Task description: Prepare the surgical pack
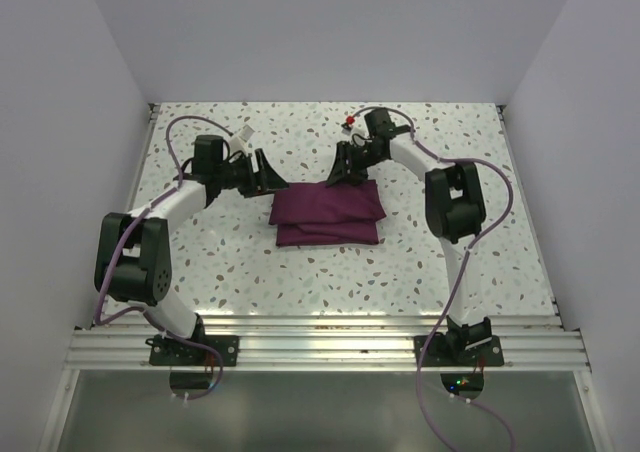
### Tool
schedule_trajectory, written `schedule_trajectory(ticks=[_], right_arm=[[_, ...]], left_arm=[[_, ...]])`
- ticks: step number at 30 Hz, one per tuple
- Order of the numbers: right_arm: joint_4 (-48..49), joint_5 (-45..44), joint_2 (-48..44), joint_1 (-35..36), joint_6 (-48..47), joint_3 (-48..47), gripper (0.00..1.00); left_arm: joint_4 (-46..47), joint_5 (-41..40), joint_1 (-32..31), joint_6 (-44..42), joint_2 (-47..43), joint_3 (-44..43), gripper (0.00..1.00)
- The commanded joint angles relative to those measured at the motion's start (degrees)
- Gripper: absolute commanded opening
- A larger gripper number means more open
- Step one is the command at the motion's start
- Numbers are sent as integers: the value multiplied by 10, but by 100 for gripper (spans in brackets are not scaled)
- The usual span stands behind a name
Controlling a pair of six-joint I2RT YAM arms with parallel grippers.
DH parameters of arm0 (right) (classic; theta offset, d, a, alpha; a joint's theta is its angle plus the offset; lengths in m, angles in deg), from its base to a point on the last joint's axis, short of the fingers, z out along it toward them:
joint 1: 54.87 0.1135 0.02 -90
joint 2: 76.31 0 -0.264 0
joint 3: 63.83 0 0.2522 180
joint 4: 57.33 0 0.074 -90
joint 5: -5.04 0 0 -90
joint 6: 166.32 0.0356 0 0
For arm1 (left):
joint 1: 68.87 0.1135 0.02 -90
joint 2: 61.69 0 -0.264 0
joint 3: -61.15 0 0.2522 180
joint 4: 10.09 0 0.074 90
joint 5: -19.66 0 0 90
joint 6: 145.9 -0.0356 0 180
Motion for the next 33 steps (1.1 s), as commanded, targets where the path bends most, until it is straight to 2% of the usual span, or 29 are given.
schedule_trajectory(ticks=[1, 4, 11, 12, 16, 18, 20, 23, 26, 27, 30, 31, 33], right_arm=[[8, 38, -65, 4, 11, 23, 40], [11, 44, -94, 4, 13, 44, 34], [-5, 53, -213, 24, 9, 168, 35], [-7, 53, -231, 28, 8, 189, 37], [-14, 36, -331, 63, 11, 325, 55], [-18, 30, -386, 60, 16, 349, 61], [-39, -36, -412, 34, 14, 336, 68], [-57, -167, -421, -50, 46, 298, 70], [-64, -233, -372, -122, 89, 268, 55], [-61, -249, -334, -127, 94, 263, 42], [-71, -263, -267, -129, 91, 223, 29], [-77, -263, -227, -129, 95, 204, 19], [-83, -269, -191, -129, 95, 186, 17]], left_arm=[[6, 12, 5, -7, -23, -14, 68], [4, 12, 6, -5, -26, -15, 68], [-8, 2, 10, -6, -35, -14, 68], [-11, 0, 10, -10, -37, -14, 68], [-72, -43, 10, -24, -38, -20, 68], [-107, -77, 13, -41, -34, -29, 67], [-159, -129, 14, -50, -23, -46, 65], [-206, -187, 14, -56, 5, -70, 57], [-253, -209, 13, -60, 64, -105, 46], [-261, -204, 12, -64, 82, -116, 37], [-275, -211, 7, -68, 133, -141, 22], [-278, -211, 6, -68, 146, -148, 20], [-278, -211, 0, -68, 152, -149, 17]])
